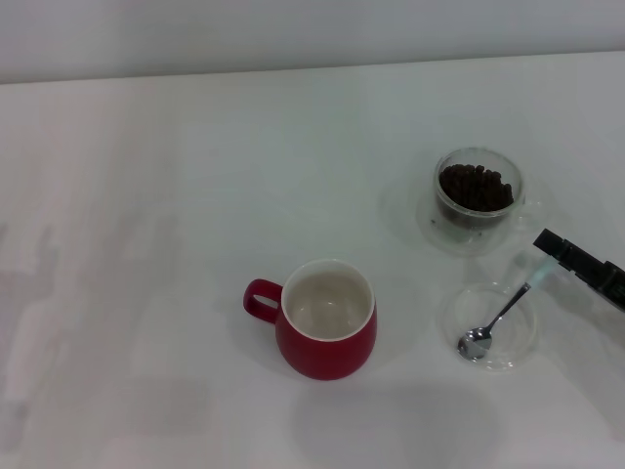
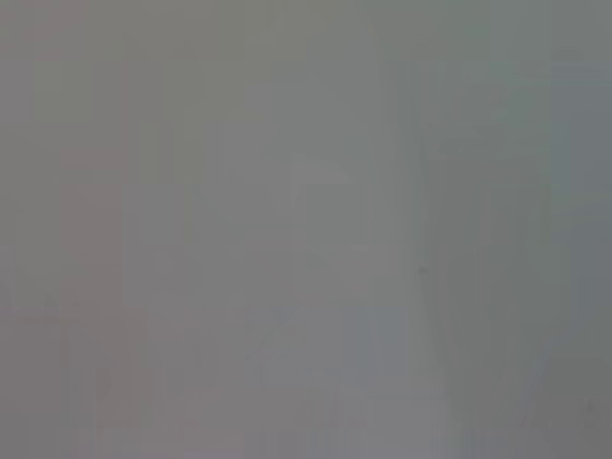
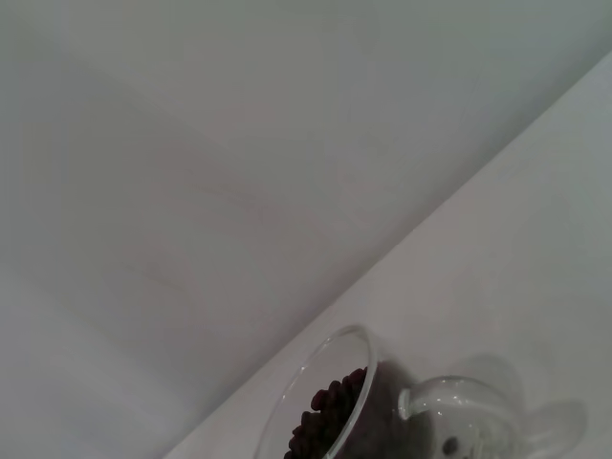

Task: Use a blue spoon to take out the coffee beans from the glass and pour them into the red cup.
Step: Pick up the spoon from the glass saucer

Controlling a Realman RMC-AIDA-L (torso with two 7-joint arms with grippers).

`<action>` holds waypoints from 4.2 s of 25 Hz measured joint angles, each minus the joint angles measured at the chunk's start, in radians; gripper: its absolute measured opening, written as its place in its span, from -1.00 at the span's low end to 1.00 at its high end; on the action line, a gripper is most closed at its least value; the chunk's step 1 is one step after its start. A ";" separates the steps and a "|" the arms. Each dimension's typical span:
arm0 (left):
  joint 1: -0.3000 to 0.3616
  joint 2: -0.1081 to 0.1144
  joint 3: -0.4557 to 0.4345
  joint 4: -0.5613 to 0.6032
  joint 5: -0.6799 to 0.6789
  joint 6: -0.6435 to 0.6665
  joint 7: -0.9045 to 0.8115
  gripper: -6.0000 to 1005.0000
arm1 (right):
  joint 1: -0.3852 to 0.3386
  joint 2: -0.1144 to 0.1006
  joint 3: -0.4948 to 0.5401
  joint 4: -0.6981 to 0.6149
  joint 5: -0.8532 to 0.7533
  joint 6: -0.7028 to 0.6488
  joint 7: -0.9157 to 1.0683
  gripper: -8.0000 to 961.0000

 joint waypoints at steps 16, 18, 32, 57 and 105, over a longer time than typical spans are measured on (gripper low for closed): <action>0.002 0.000 0.000 -0.030 0.000 -0.001 0.000 0.12 | 0.015 0.005 -0.038 0.017 0.001 -0.018 -0.003 0.47; 0.002 0.000 0.002 -0.031 0.002 -0.003 0.000 0.12 | 0.015 0.005 -0.045 0.017 0.001 -0.018 -0.003 0.45; 0.004 0.003 0.001 -0.037 0.005 -0.007 0.000 0.12 | 0.024 0.003 -0.049 0.016 0.003 0.027 0.008 0.39; 0.005 0.003 0.002 -0.043 0.003 -0.007 0.000 0.12 | 0.066 -0.016 -0.113 -0.019 -0.001 -0.025 0.028 0.15; -0.002 0.001 0.002 -0.054 0.000 -0.011 0.000 0.12 | 0.124 -0.041 -0.188 -0.020 -0.025 -0.094 0.091 -0.16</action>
